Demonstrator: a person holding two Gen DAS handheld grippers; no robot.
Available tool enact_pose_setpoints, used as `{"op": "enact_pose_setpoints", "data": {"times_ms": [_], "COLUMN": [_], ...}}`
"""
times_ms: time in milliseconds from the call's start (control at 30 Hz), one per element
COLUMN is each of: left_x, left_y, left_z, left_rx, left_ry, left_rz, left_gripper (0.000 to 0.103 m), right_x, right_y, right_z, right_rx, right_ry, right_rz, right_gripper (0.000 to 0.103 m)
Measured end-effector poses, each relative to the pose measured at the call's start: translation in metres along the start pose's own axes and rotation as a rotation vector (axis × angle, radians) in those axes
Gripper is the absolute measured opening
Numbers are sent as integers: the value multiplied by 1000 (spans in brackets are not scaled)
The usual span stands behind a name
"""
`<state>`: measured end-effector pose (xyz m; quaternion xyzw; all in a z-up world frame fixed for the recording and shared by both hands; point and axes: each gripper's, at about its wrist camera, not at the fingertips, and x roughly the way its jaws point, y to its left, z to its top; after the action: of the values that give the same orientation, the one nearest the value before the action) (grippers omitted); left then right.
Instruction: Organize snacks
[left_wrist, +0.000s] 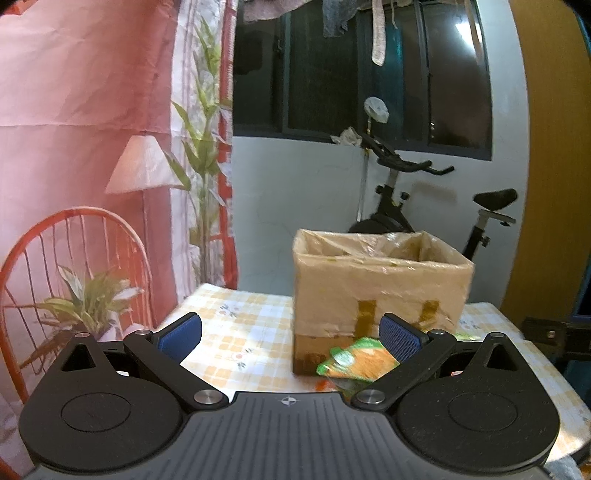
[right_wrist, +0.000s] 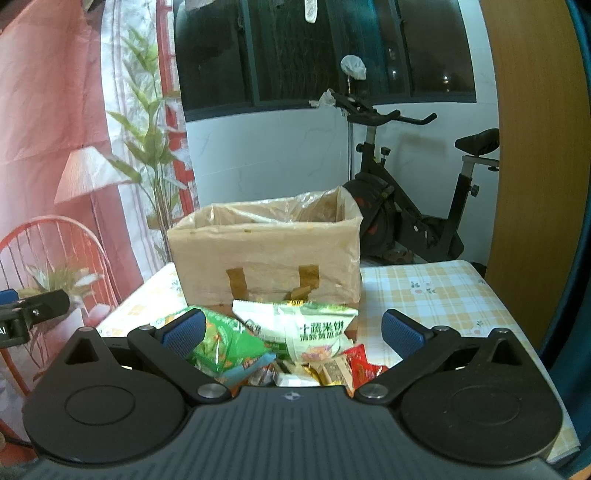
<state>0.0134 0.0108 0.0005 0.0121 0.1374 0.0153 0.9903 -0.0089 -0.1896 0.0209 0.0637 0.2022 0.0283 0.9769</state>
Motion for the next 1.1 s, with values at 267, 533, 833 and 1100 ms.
{"op": "enact_pose_setpoints", "data": {"times_ms": [267, 533, 833, 1100], "left_x": [31, 53, 71, 99], "left_y": [10, 11, -5, -23], "left_z": [-9, -26, -27, -30], "left_rx": [-83, -55, 0, 17], "left_ry": [4, 76, 79, 106], "left_rz": [8, -29, -90, -136], "left_gripper": [103, 102, 102, 103], "right_x": [39, 98, 127, 147], "right_y": [-25, -28, -14, -22], "right_z": [-21, -58, -92, -109], "right_rx": [-39, -3, -93, -61], "right_ry": [31, 286, 432, 494], "right_rz": [-4, 130, 105, 91], "right_gripper": [103, 103, 103, 103]}}
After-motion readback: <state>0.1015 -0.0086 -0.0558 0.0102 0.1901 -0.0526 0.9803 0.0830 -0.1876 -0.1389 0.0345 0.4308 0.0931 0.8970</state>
